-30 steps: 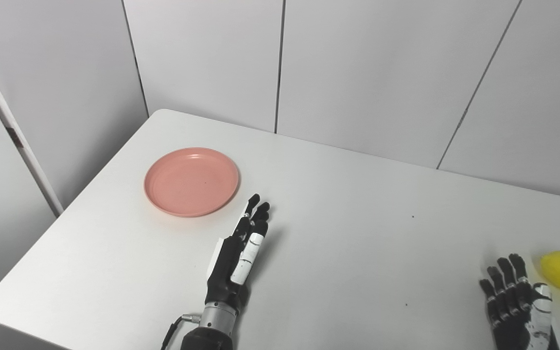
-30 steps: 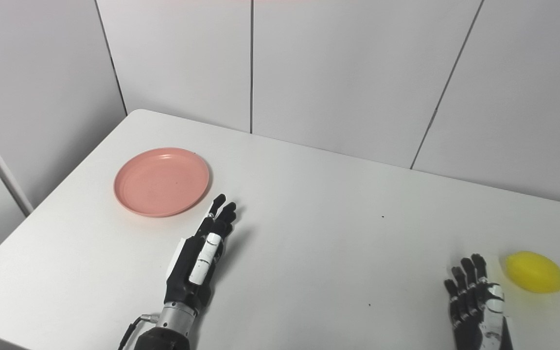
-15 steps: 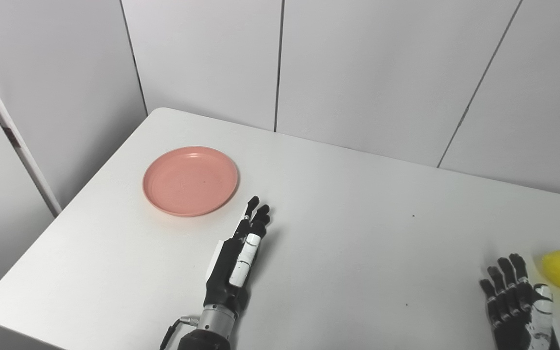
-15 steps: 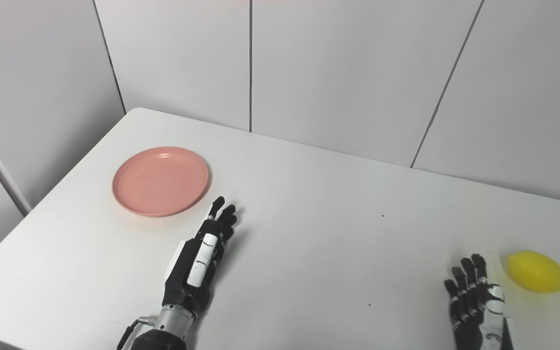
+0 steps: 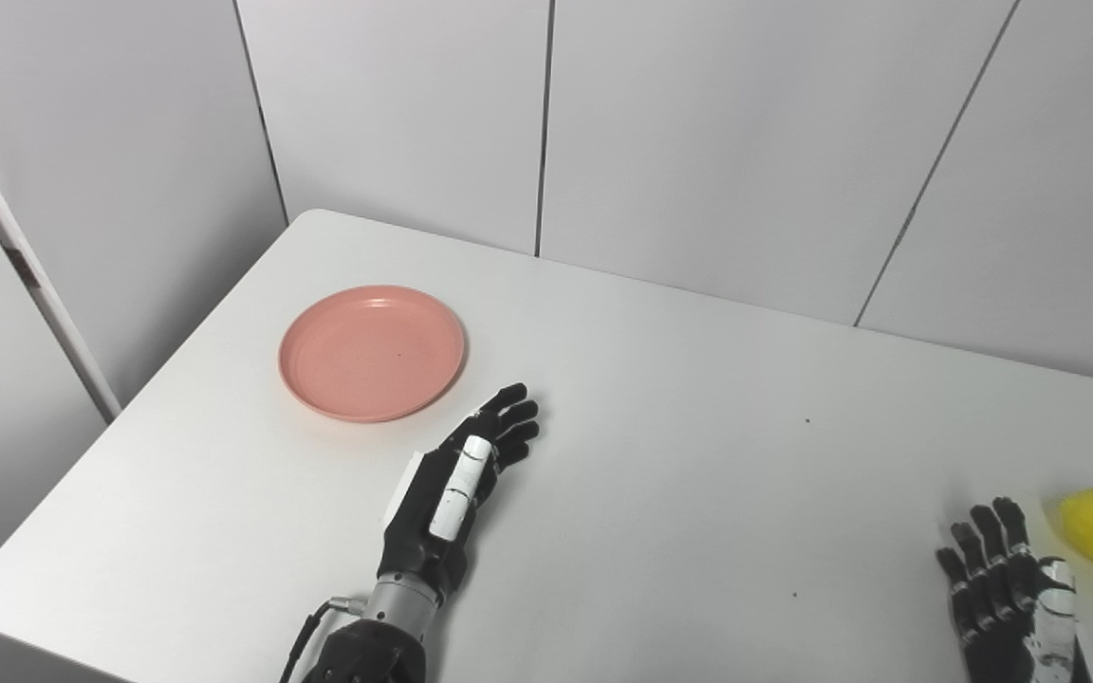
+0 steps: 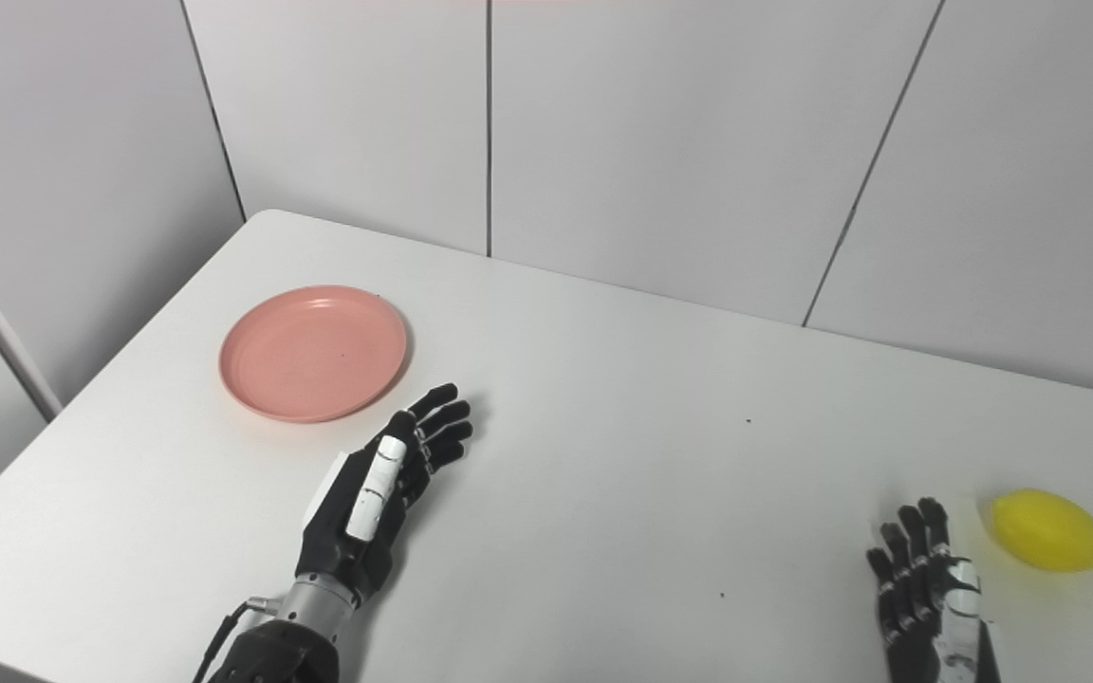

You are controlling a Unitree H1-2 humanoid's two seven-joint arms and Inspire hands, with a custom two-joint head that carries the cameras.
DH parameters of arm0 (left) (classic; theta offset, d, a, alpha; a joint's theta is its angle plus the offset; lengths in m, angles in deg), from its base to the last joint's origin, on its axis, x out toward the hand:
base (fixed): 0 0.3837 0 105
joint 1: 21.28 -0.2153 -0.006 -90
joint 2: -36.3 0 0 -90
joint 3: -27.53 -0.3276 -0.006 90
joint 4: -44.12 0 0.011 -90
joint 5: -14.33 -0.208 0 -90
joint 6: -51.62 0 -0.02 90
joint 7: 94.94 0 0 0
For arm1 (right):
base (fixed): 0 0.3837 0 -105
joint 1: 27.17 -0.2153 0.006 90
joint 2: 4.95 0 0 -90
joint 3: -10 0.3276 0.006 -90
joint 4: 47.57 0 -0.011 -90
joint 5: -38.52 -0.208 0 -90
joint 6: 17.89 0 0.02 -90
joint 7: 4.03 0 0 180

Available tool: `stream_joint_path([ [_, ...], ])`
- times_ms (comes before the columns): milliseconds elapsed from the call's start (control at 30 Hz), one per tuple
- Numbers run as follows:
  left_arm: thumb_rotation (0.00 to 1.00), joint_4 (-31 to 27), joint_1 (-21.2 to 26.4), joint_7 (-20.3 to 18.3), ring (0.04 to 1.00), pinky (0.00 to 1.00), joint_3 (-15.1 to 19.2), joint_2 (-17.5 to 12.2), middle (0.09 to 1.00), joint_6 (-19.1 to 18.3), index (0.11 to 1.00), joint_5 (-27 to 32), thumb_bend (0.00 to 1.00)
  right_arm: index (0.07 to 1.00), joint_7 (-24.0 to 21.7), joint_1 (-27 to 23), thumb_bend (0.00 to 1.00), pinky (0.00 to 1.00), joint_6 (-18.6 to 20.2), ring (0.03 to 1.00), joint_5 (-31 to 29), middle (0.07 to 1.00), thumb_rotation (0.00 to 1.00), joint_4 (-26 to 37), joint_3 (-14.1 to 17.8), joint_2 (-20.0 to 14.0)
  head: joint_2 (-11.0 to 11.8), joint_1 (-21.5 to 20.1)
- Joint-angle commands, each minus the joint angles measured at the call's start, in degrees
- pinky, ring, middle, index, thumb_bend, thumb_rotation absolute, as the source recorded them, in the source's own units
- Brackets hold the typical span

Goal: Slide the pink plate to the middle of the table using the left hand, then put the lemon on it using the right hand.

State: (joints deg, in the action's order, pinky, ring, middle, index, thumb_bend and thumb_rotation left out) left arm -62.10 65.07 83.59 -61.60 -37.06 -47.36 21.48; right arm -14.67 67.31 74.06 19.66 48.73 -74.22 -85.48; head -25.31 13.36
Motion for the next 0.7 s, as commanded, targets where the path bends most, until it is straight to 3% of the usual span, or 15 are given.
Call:
stream_joint_path([
  [0, 0.85, -0.95, 3.05, -0.66, 0.831, 0.88, 0.64, -2.06, 0.827, 1.65, 0.810, -0.41, 0.89, 1.000, 0.21, 2.15, 0.65, 1.00, -1.13, 1.000, 0.30, 1.000, 1.00, -2.32, -0.68, 1.57, 0.16, -0.17],
  [133, 0.84, -0.95, 6.22, -0.71, 0.813, 0.85, 1.45, -3.81, 0.815, 1.47, 0.792, 0.20, 0.88, 1.000, 0.15, 2.08, 0.64, 1.00, -1.56, 1.000, 0.82, 1.000, 1.00, -2.35, -0.90, 2.10, 0.47, -0.40],
  [333, 0.86, -4.56, 11.90, -0.45, 0.783, 0.78, 3.23, -6.52, 0.797, -3.29, 0.779, 1.43, 0.88, 1.000, 0.43, 2.00, 0.64, 1.00, -2.11, 1.000, 1.39, 1.000, 1.00, -2.39, -0.84, 3.25, 0.96, -0.64],
  [533, 0.88, -7.41, 16.53, -0.85, 0.812, 0.81, 5.84, -9.44, 0.818, -9.64, 0.795, 5.13, 0.91, 1.000, 0.62, 2.01, 0.63, 1.00, -1.88, 1.000, 1.44, 1.000, 1.00, -2.13, -0.83, 3.65, 1.34, -0.63],
  [667, 0.88, -5.48, 19.36, -1.82, 0.802, 0.80, 8.13, -12.85, 0.812, -10.15, 0.807, 6.90, 0.91, 1.000, 0.55, 2.01, 0.63, 1.00, -1.61, 1.000, 1.14, 1.000, 1.00, -2.05, -0.67, 3.78, 1.47, -0.33],
])
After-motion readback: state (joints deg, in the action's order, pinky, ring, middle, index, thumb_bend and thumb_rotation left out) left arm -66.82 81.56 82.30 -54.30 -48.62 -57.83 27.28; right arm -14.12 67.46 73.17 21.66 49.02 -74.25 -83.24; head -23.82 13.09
